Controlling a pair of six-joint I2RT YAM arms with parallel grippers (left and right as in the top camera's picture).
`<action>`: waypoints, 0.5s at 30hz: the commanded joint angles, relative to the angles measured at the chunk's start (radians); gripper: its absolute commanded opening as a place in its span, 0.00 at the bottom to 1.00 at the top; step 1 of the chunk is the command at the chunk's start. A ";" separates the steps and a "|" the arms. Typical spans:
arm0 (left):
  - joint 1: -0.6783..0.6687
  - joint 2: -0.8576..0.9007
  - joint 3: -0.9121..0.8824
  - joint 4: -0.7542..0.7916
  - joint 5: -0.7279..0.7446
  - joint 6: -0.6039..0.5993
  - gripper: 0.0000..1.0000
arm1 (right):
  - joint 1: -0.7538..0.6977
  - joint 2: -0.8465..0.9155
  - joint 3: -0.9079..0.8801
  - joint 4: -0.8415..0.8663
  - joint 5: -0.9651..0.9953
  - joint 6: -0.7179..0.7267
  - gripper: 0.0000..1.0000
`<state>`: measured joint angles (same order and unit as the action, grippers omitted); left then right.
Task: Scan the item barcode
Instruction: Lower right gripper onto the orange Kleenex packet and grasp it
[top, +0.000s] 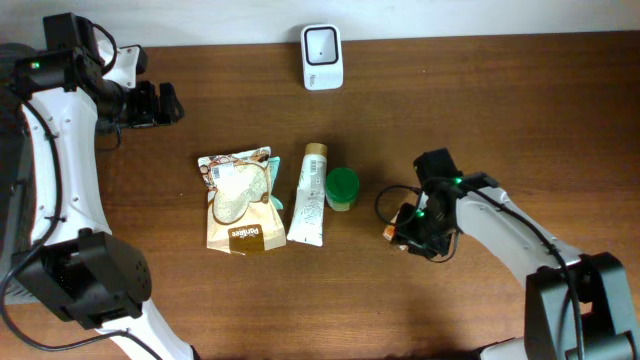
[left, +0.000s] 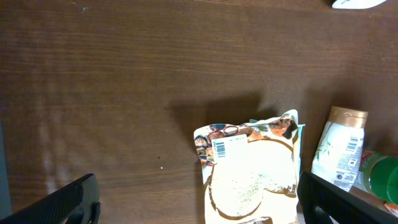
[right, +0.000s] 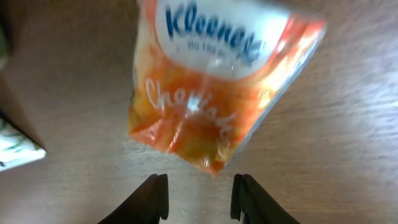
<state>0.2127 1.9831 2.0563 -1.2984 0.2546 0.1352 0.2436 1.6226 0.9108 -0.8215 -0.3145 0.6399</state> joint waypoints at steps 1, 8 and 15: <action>0.000 -0.023 0.006 -0.002 0.008 0.016 0.99 | 0.016 0.008 -0.037 0.025 0.066 0.058 0.37; 0.000 -0.023 0.006 -0.002 0.008 0.016 0.99 | 0.016 0.020 -0.037 0.095 0.125 0.087 0.37; 0.000 -0.023 0.006 -0.002 0.008 0.016 0.99 | -0.040 0.035 -0.017 0.196 0.174 -0.166 0.37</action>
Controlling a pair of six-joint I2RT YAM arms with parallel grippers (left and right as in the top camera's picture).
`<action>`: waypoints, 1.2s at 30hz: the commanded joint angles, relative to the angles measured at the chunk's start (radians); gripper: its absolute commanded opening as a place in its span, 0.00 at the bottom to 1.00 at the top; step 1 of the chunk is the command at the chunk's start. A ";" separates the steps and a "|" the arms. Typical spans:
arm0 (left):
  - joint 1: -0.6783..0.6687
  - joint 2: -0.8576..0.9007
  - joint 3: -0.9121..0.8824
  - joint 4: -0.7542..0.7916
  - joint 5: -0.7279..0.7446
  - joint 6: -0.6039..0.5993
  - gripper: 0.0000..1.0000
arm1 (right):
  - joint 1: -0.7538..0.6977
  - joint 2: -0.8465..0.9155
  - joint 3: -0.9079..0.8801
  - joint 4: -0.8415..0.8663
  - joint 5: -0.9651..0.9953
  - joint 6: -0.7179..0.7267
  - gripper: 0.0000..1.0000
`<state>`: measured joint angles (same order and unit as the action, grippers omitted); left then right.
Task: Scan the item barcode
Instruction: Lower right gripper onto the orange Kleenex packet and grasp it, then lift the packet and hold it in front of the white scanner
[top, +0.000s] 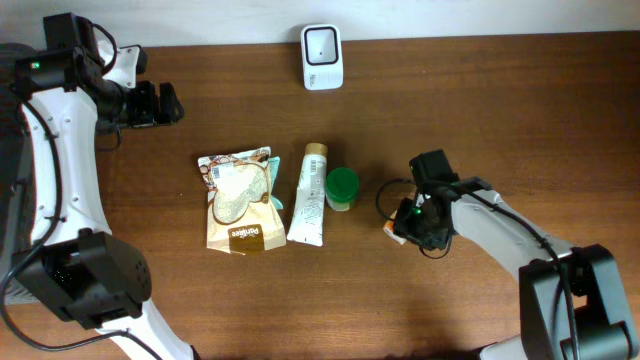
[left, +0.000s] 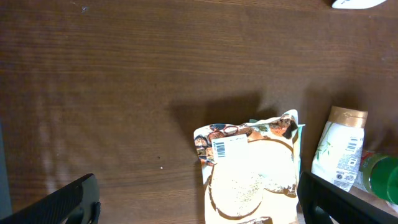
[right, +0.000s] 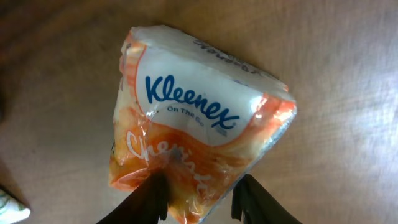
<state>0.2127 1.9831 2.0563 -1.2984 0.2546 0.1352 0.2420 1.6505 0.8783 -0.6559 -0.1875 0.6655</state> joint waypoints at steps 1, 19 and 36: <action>0.000 -0.023 0.006 -0.001 0.008 0.016 0.99 | -0.051 0.007 0.021 0.041 0.046 -0.243 0.38; 0.000 -0.023 0.006 -0.002 0.008 0.016 0.99 | -0.098 0.076 0.023 0.117 -0.059 -0.027 0.39; 0.000 -0.023 0.006 -0.002 0.008 0.016 0.99 | -0.099 0.117 0.101 0.082 -0.140 -0.150 0.04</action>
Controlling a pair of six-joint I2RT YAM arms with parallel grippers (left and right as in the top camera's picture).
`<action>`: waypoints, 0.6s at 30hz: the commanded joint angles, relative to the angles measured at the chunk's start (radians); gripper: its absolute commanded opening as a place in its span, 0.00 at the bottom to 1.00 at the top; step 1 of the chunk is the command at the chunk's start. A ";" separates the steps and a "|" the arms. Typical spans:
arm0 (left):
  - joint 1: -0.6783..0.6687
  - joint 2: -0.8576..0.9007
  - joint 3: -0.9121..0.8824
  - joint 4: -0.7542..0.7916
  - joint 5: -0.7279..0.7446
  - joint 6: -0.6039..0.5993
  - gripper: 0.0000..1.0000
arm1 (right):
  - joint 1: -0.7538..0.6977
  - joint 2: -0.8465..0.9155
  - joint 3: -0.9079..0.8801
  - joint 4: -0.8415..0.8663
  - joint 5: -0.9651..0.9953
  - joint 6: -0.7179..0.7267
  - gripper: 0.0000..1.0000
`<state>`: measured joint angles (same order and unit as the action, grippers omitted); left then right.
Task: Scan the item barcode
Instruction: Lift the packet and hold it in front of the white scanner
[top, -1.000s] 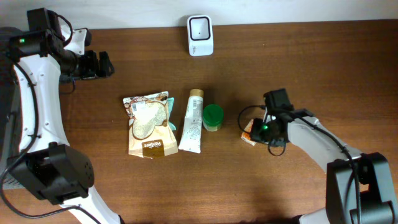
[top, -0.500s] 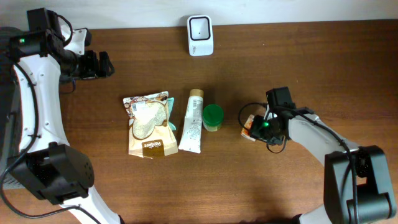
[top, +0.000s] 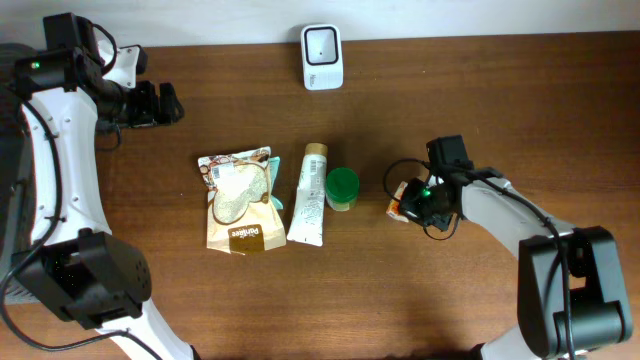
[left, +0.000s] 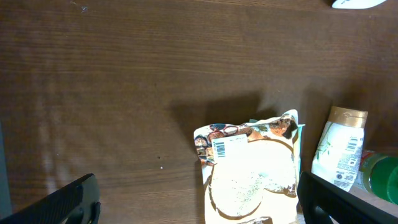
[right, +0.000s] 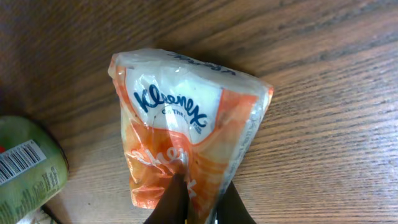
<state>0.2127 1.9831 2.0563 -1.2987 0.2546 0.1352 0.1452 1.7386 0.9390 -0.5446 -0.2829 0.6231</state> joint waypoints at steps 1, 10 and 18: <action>0.000 -0.023 0.006 -0.001 0.008 0.016 0.99 | -0.003 0.026 0.062 -0.047 -0.075 -0.145 0.04; 0.000 -0.023 0.006 -0.001 0.008 0.016 0.99 | -0.011 -0.080 0.350 -0.334 -0.320 -0.488 0.04; 0.000 -0.023 0.006 -0.001 0.008 0.016 0.99 | -0.119 -0.167 0.489 -0.429 -0.773 -0.624 0.04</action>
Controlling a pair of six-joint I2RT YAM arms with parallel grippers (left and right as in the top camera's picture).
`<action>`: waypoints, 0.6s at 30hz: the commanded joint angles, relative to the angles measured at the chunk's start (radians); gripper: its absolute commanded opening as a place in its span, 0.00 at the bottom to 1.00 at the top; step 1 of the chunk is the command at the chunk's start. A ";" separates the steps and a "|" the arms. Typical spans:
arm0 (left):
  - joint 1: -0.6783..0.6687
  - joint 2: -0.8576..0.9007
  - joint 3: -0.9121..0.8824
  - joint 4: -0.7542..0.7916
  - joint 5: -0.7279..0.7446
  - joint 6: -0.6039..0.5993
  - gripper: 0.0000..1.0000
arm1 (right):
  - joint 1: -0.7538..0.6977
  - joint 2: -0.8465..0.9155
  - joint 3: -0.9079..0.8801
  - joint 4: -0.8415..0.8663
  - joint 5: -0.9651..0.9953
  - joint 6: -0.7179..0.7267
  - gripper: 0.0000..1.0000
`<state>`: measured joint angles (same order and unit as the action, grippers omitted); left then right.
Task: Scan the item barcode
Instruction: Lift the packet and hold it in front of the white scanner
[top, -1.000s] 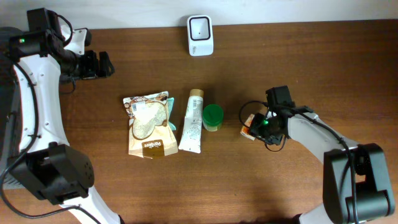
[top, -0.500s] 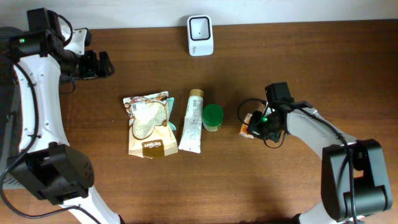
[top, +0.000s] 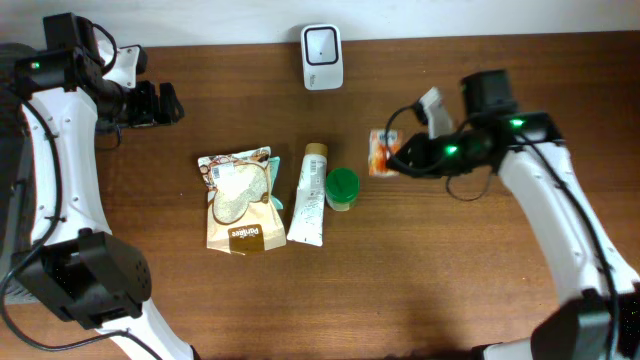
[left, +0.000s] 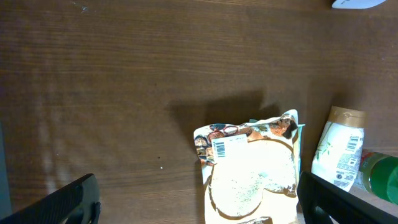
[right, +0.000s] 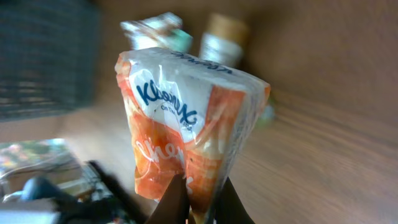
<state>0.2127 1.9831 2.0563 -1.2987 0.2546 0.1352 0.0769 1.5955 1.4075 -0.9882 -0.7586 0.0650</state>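
Observation:
An orange and white Kleenex tissue pack (top: 380, 153) hangs above the table, right of the green-capped jar (top: 342, 188), with my right gripper (top: 397, 158) shut on its lower end. In the right wrist view the pack (right: 186, 118) fills the middle and my fingers (right: 173, 198) pinch its bottom edge. The white barcode scanner (top: 321, 43) stands at the table's far edge, up and left of the pack. My left gripper (top: 168, 103) is open at the far left, holding nothing.
A snack pouch (top: 238, 200), a white tube with a tan cap (top: 310, 195) and the green jar lie side by side mid-table. The left wrist view shows the pouch (left: 249, 171), the tube (left: 339, 152) and dark wood table (left: 124, 74).
My right gripper has risen off the table with the tissue pack and now holds it farther back and to the left, closer to the scanner. The left arm is unchanged.
My right gripper stood open over the tissue pack lying on the table right of the jar. Then its fingers straddled the pack's lower end, then they were shut on it. Now the pack is held in the air nearer the scanner. The left arm stayed put.

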 joint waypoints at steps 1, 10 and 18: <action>0.000 -0.023 0.006 -0.001 0.008 0.016 0.99 | -0.066 -0.021 0.019 0.024 -0.372 -0.073 0.04; 0.000 -0.023 0.006 -0.001 0.008 0.016 0.99 | -0.092 -0.011 0.020 0.193 -0.793 -0.043 0.04; 0.000 -0.023 0.006 -0.001 0.008 0.016 0.99 | -0.091 -0.011 0.020 0.372 -0.794 0.293 0.04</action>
<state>0.2127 1.9831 2.0563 -1.2987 0.2546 0.1352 -0.0135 1.5795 1.4178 -0.6704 -1.5021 0.1623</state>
